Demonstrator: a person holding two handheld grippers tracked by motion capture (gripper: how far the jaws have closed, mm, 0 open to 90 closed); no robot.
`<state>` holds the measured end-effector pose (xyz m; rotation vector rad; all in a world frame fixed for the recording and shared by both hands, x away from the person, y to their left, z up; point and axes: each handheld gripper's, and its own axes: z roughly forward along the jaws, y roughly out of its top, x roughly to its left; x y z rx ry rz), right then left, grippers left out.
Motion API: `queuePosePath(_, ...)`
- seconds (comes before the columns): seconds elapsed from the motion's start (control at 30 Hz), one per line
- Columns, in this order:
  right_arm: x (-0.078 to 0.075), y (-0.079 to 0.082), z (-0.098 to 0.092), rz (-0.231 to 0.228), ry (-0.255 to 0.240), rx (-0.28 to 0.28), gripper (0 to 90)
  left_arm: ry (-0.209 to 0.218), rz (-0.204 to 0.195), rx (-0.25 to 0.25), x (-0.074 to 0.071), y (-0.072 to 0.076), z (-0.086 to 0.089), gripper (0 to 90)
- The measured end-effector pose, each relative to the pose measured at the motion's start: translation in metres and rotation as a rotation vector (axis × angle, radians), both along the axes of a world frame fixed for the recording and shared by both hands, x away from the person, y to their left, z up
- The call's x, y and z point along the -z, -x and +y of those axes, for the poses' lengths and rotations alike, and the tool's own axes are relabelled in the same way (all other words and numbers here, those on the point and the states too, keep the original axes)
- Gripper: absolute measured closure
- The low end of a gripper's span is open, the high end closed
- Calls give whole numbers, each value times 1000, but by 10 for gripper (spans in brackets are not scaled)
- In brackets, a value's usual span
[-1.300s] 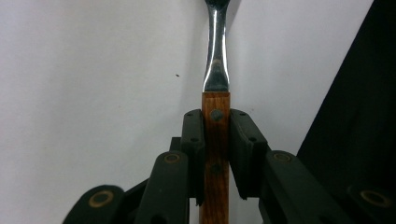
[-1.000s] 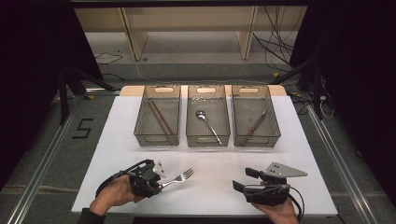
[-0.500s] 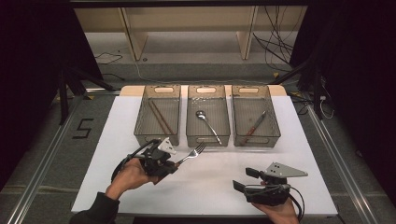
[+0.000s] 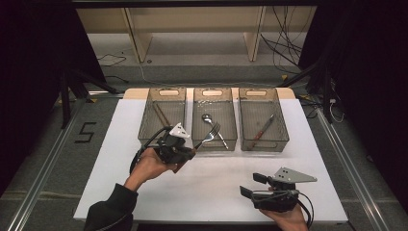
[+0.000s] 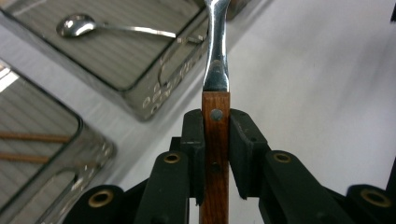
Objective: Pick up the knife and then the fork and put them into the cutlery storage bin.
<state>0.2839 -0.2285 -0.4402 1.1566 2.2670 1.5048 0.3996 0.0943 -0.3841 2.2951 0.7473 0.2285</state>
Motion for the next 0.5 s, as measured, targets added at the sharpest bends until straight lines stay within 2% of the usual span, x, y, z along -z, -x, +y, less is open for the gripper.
queuePosePath(0.3, -1, 0, 1, -1, 0, -2, 286, 72, -27, -13, -11, -25, -34, 766)
queuePosePath(0.37, -1, 0, 0, -4, 0, -2, 287, 103, -22, -22, -13, -31, -42, 766)
queuePosePath(0.5, -1, 0, 0, -6, -2, 1, 286, 128, -19, -34, -15, -44, -57, 766)
